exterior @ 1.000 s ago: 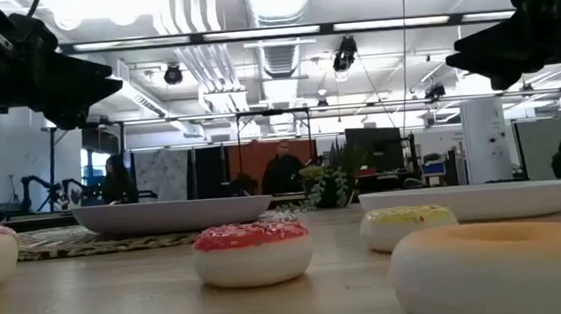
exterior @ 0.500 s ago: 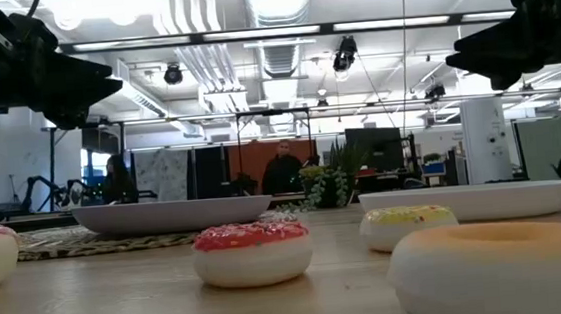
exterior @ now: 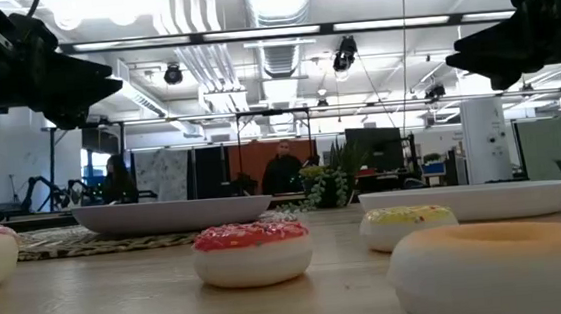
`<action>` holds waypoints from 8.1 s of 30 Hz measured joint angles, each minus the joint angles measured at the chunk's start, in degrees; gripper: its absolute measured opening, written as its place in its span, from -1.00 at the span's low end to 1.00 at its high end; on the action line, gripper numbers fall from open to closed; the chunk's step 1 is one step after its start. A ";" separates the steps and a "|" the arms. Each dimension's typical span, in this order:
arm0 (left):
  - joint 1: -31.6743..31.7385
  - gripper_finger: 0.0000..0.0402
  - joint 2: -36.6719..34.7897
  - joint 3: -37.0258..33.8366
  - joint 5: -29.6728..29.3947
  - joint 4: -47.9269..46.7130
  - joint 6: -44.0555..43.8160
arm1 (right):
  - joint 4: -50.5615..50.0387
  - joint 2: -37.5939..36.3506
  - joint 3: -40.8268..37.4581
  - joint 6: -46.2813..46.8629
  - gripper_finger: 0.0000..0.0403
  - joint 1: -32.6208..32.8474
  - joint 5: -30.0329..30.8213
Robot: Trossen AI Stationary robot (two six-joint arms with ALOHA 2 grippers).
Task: Pick & Place donuts
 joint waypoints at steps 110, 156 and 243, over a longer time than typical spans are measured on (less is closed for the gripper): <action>0.00 -0.37 0.00 0.00 0.00 -0.33 0.00 | -43.90 84.50 45.73 52.21 -0.71 34.95 -18.13; 0.01 -0.37 0.02 0.00 -0.04 1.98 -3.77 | -47.78 78.04 57.56 15.36 0.30 13.80 -6.57; -37.93 -0.03 87.54 50.97 3.37 -31.04 -62.52 | -63.19 67.21 53.59 35.93 0.12 15.55 7.37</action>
